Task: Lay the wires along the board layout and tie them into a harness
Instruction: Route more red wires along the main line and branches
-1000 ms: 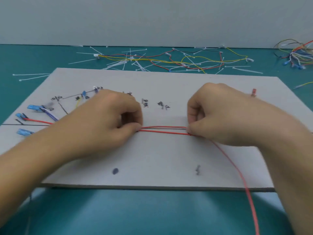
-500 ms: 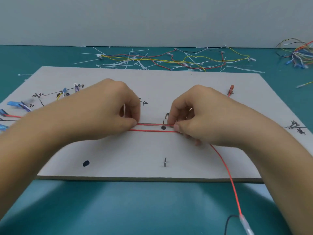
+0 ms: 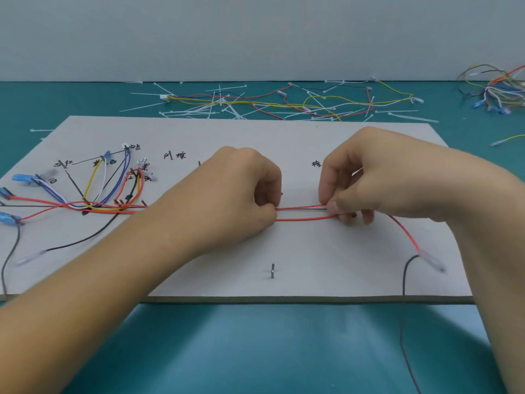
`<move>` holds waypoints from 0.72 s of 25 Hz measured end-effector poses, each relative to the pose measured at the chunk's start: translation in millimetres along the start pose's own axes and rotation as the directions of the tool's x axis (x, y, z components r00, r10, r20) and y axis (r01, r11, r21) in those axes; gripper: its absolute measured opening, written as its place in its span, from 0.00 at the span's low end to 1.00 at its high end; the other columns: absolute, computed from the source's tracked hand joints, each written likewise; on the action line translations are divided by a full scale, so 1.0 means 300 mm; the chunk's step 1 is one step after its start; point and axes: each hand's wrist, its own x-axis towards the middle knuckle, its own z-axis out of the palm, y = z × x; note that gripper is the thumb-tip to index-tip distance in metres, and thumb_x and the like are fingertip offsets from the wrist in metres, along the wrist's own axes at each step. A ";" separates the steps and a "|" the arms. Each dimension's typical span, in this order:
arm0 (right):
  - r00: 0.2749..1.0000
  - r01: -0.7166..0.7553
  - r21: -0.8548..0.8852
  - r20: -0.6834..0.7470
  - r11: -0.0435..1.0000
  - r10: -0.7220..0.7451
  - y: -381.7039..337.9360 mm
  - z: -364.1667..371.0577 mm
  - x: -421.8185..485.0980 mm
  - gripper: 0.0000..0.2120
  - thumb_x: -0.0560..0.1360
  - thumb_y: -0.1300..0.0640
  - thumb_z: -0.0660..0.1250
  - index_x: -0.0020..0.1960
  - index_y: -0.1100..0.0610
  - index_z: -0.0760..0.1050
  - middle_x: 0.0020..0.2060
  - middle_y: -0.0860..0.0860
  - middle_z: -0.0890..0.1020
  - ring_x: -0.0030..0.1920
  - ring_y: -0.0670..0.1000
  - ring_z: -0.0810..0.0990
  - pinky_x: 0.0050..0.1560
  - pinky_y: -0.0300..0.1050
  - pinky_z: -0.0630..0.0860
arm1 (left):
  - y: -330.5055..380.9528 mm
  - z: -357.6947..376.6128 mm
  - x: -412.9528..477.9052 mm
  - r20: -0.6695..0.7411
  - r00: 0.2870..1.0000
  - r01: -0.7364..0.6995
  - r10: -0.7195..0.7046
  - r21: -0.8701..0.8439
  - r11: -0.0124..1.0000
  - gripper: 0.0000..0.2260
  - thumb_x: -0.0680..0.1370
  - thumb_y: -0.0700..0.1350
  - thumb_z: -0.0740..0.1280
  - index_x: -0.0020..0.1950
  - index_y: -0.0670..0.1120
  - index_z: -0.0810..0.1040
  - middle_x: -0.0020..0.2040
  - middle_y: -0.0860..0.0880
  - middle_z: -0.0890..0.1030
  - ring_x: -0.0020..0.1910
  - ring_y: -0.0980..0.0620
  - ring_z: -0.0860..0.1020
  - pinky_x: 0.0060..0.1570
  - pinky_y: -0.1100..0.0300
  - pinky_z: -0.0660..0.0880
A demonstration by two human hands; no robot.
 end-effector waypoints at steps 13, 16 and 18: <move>0.989 -0.140 -0.051 0.044 0.989 0.142 0.055 -0.056 -0.012 0.06 0.71 0.65 0.78 0.38 0.59 0.83 0.29 0.54 0.86 0.29 0.52 0.86 0.31 0.42 0.79 | 0.001 0.068 -0.047 -0.169 0.981 0.067 -0.093 -0.157 0.985 0.06 0.72 0.44 0.71 0.36 0.54 0.80 0.39 0.57 0.80 0.37 0.59 0.77 0.37 0.66 0.73; 0.993 -0.105 -0.143 0.040 0.984 0.112 0.061 -0.045 0.001 0.06 0.72 0.62 0.76 0.37 0.55 0.84 0.29 0.51 0.86 0.30 0.49 0.86 0.37 0.43 0.79 | -0.011 0.048 -0.052 -0.128 0.991 0.022 -0.041 -0.149 0.989 0.07 0.74 0.42 0.72 0.37 0.54 0.81 0.40 0.58 0.80 0.38 0.58 0.78 0.38 0.72 0.70; 0.998 -0.056 -0.230 0.029 0.972 0.064 0.059 -0.039 0.002 0.07 0.72 0.62 0.74 0.37 0.53 0.83 0.27 0.47 0.85 0.27 0.45 0.85 0.37 0.42 0.79 | -0.010 0.037 -0.052 -0.109 0.994 0.006 -0.019 -0.124 0.992 0.07 0.74 0.42 0.72 0.38 0.53 0.81 0.39 0.59 0.80 0.38 0.58 0.78 0.38 0.72 0.70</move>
